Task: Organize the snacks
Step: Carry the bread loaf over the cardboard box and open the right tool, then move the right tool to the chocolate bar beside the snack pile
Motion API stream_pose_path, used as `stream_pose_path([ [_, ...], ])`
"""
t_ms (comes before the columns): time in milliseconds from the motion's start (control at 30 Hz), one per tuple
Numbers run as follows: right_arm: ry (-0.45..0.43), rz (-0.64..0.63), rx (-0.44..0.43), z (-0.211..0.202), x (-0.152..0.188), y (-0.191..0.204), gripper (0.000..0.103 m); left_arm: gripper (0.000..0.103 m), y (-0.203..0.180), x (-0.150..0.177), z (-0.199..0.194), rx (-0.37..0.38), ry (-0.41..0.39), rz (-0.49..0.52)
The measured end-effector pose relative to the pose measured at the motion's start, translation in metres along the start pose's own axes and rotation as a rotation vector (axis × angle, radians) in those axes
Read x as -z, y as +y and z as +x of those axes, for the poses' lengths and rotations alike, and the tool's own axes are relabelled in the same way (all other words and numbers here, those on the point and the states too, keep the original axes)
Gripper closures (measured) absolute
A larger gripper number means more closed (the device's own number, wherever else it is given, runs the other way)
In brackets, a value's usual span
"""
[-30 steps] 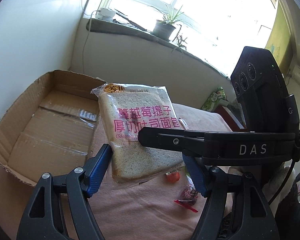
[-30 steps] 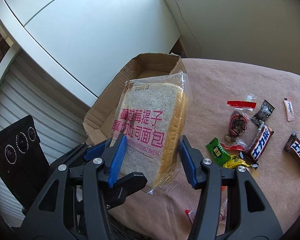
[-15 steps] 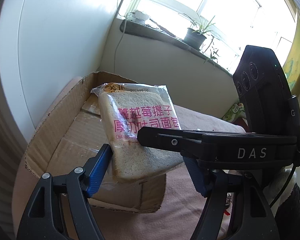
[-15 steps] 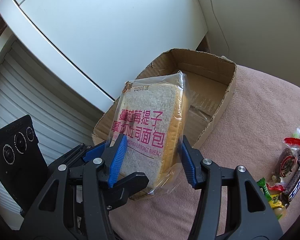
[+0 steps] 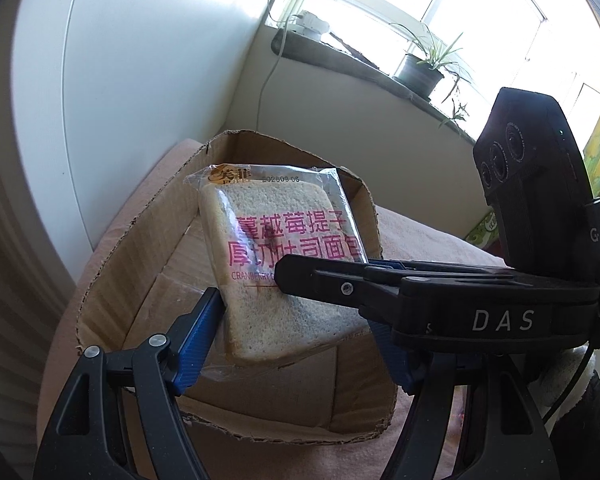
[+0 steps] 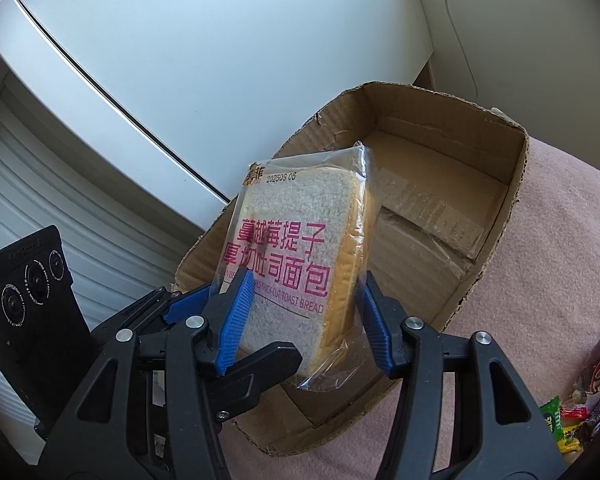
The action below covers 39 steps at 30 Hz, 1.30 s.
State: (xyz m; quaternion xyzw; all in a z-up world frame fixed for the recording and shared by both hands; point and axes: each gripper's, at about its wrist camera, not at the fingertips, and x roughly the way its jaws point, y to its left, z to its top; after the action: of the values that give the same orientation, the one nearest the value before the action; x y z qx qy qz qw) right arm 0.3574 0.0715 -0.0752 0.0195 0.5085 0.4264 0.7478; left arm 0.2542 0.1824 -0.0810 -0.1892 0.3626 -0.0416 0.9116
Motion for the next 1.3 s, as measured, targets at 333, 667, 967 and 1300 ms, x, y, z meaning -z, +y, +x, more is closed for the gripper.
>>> stream_pose_path([
  [333, -0.023, -0.028, 0.093, -0.010, 0.006, 0.004, 0.036, 0.032, -0.001, 0.000, 0.000, -0.050, -0.009, 0.012],
  [667, -0.075, -0.054, 0.146, -0.045, 0.013, 0.005, 0.034, 0.032, -0.010, 0.008, -0.026, -0.082, -0.049, 0.037],
  [967, -0.198, -0.090, 0.236, -0.104, 0.052, -0.009, 0.034, 0.032, -0.049, 0.030, -0.053, -0.066, -0.144, 0.130],
  [1300, -0.248, -0.020, 0.359, -0.182, 0.111, -0.079, 0.020, 0.032, -0.091, 0.073, -0.041, 0.024, -0.063, 0.166],
])
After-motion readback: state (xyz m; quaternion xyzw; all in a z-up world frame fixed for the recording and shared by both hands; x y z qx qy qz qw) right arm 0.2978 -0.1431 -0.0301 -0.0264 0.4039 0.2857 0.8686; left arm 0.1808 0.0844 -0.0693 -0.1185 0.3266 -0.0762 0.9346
